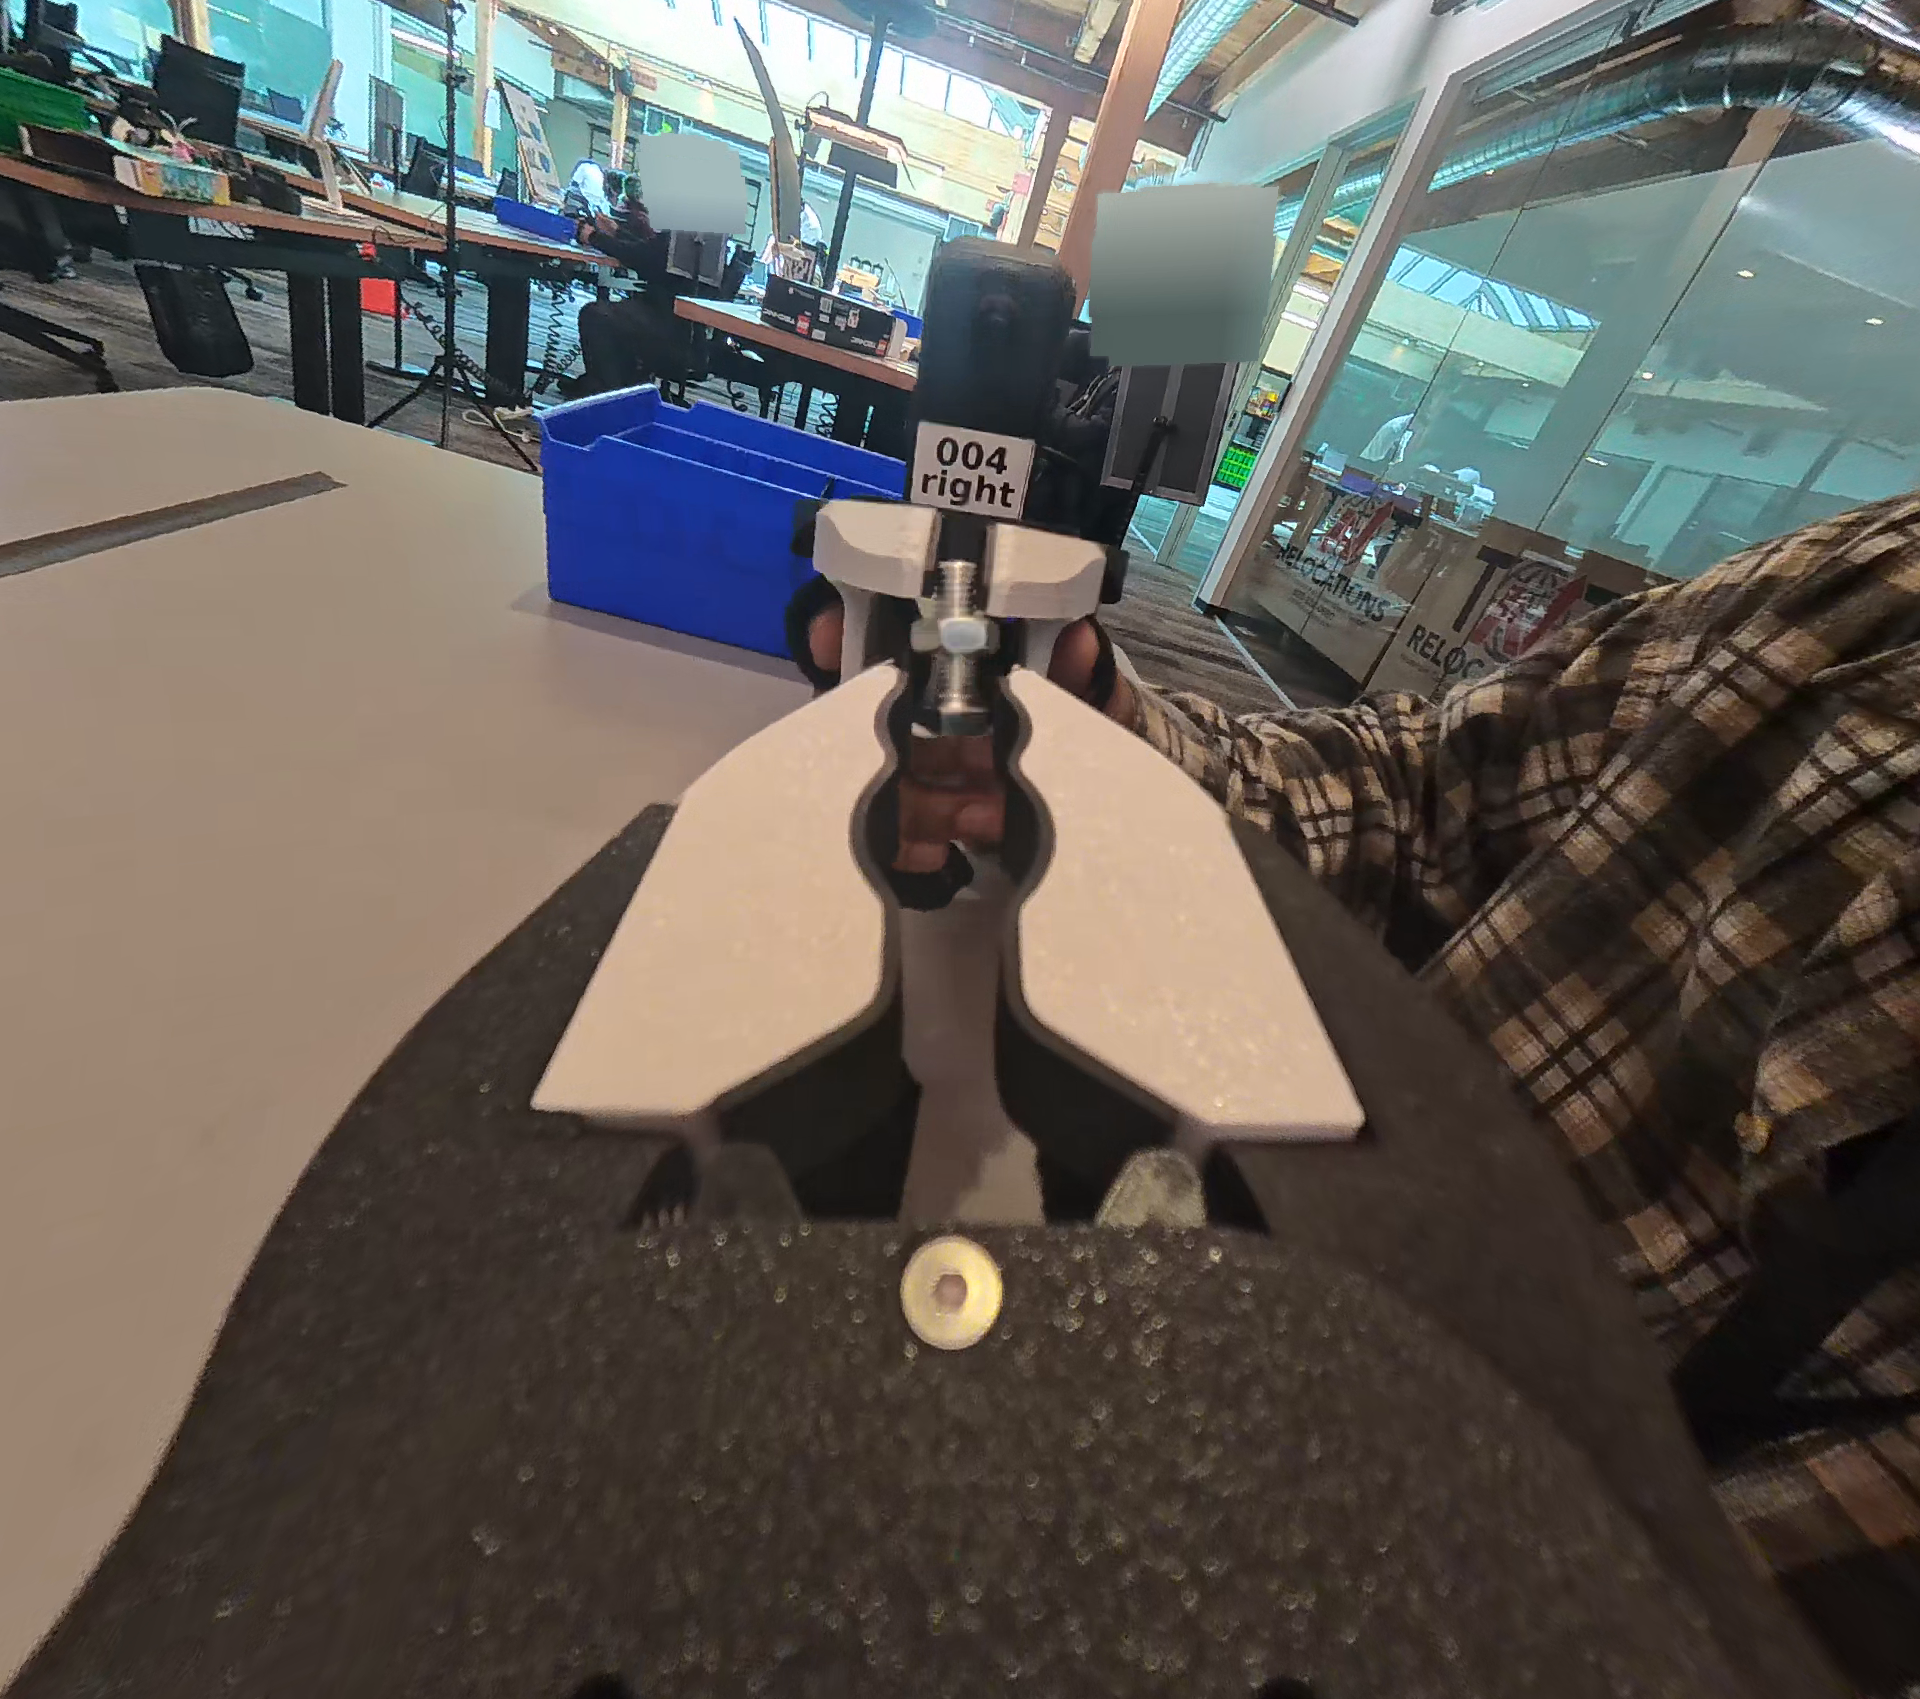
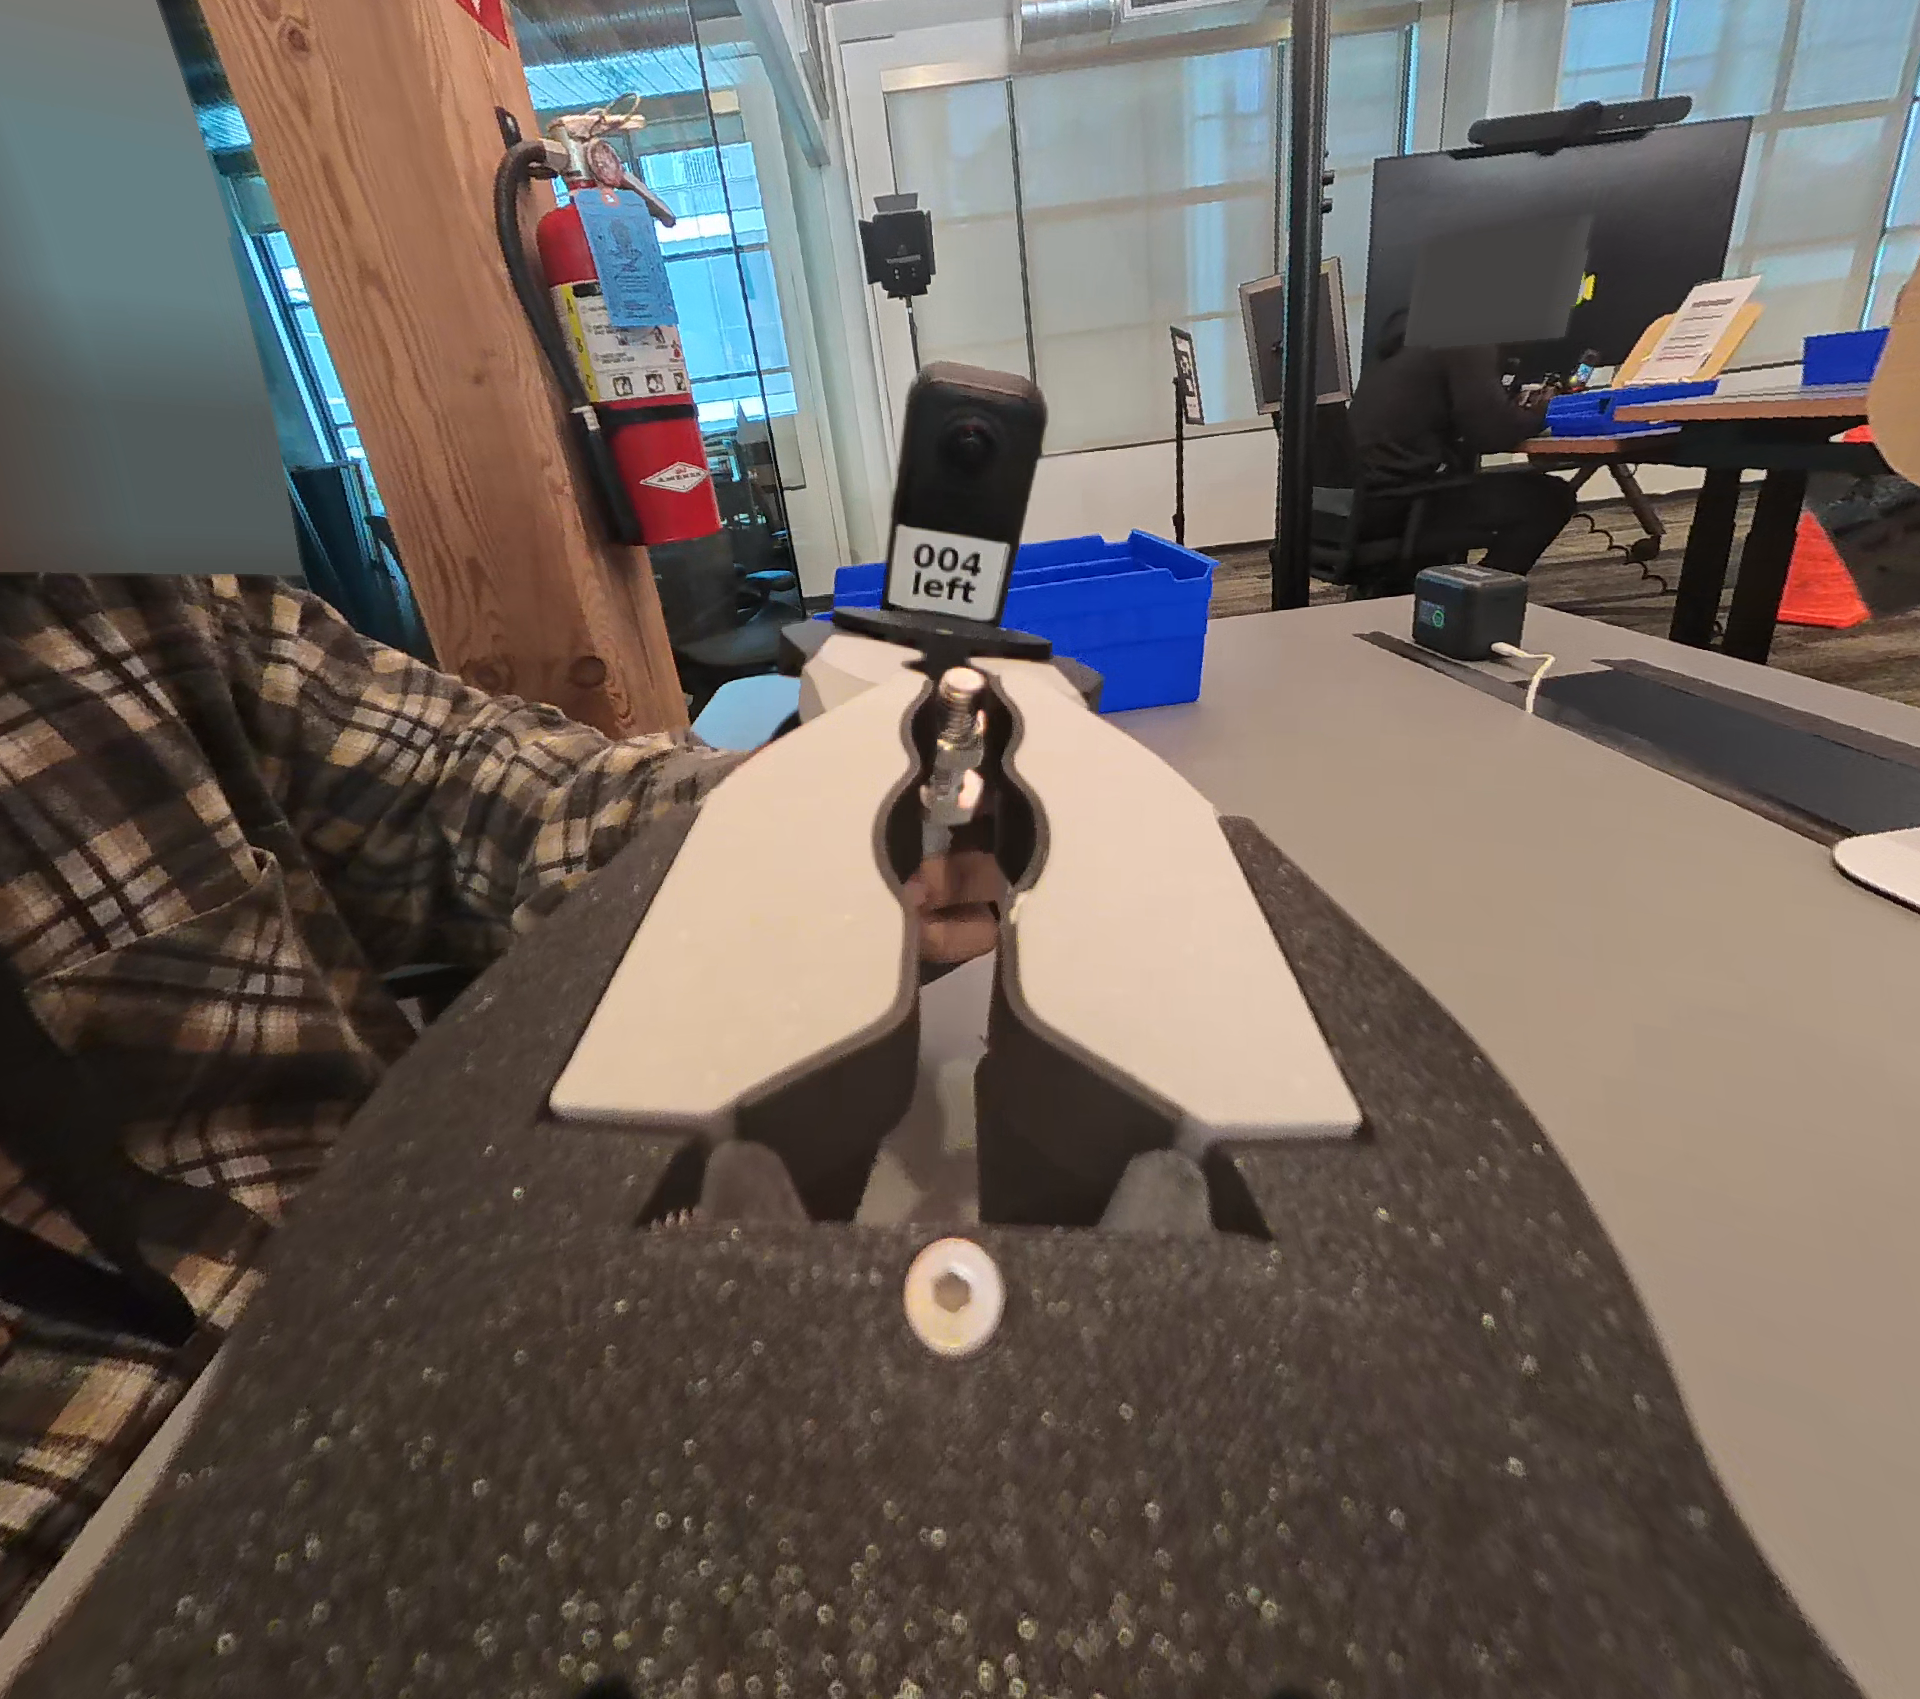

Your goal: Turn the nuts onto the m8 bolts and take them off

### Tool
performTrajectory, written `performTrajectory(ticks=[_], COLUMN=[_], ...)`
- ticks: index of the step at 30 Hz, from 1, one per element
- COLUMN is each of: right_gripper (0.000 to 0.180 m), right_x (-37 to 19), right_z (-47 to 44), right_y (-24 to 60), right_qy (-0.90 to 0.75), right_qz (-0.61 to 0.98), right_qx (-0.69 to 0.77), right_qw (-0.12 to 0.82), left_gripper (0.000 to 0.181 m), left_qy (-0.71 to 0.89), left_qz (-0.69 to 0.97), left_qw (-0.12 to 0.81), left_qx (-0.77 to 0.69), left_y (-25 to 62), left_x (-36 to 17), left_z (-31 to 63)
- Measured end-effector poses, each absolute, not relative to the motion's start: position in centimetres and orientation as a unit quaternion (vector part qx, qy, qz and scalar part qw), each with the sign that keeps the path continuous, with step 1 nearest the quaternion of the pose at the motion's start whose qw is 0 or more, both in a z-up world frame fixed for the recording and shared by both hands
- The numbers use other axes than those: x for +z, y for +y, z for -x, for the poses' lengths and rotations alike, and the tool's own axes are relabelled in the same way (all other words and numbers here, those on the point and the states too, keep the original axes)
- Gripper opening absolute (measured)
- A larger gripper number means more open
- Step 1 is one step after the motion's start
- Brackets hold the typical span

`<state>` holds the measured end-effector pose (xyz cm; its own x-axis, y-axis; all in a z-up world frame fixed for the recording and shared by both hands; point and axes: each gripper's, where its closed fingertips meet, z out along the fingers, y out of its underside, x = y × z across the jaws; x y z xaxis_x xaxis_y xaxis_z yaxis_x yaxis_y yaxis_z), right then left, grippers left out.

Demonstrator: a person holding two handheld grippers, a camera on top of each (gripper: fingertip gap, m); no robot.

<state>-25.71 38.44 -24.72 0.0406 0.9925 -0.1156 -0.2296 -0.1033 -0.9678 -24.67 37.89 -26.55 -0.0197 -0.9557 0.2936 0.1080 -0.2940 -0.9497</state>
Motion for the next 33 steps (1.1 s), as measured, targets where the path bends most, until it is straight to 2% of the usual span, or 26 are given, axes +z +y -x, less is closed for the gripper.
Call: performTrajectory(ticks=[4,8,17,33], right_gripper=[0.007,0.007,0.007,0.007], right_x=[-25.3,-25.3,-26.3,-26.5], right_z=[25.9,25.7,26.0,26.0], right_y=[38.2,38.3,38.3,38.4], right_qy=[-0.429,-0.431,-0.447,-0.442], right_qz=[0.49,0.493,0.51,0.513], right_qx=[0.535,0.531,0.521,0.524], right_qw=[0.538,0.537,0.518,0.516], left_gripper=[0.015,0.025,0.016,0.017], left_qy=[0.403,0.433,0.457,0.454], left_qz=[0.554,0.579,0.584,0.586], left_qw=[0.427,0.424,0.432,0.434], left_qx=[-0.591,-0.545,-0.513,-0.512], left_y=[37.8,38.0,37.9,38.0], left_x=[-27.5,-29.0,-29.7,-29.7], left_z=[24.3,24.0,23.8,23.8])
